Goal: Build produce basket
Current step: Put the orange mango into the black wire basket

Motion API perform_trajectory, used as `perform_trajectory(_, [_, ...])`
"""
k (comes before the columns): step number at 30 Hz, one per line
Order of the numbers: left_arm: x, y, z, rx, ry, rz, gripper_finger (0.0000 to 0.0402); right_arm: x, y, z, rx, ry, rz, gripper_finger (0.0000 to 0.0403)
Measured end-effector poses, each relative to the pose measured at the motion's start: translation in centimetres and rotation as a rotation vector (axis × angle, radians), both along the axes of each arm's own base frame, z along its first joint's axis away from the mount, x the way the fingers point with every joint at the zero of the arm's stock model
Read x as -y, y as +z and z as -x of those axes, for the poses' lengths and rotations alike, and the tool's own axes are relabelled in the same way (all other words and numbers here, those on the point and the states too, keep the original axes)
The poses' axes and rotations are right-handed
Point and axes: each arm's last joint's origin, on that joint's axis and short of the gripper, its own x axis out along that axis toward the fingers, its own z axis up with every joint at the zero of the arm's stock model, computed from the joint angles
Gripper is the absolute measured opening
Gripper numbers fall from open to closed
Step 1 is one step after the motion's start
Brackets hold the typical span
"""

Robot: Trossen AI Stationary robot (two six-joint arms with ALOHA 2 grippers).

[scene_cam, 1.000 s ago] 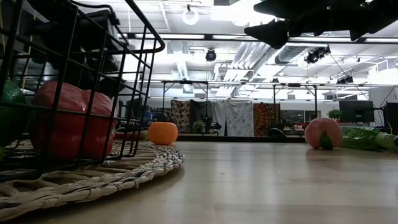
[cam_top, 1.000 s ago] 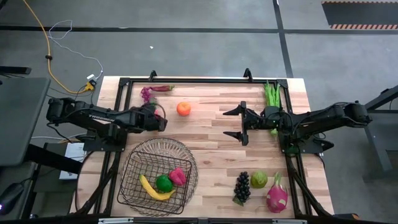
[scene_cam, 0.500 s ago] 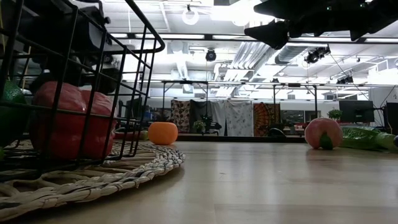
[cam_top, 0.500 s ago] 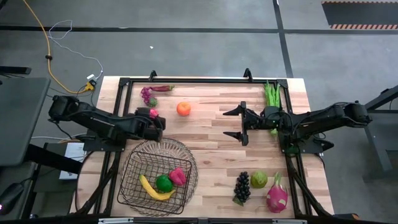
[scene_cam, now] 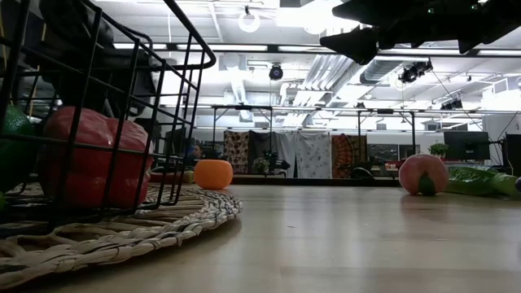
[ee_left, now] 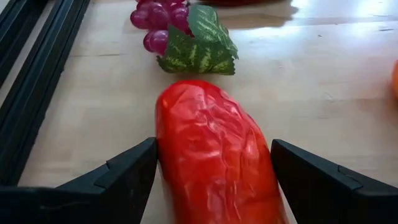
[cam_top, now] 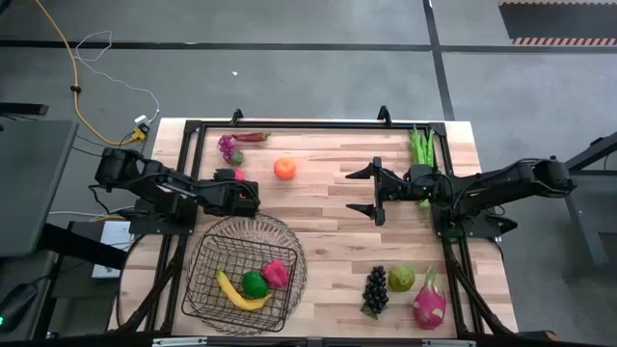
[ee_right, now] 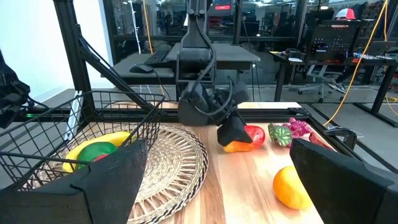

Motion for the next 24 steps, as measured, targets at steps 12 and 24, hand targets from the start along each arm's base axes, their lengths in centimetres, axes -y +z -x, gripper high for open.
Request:
perform_trajectory(12, [-0.49,-0.49,-0.17,-0.038,-0.011,0.026,0.0298,0.00,0.00,0.00,0.000,0.000,0.000,0.0387])
perform_trajectory(24, [-0.50,-0.51,-0.18,-0.040,-0.015,0.023,0.0266,0.00,0.00,0.00,0.000,0.000,0.000,0.0387])
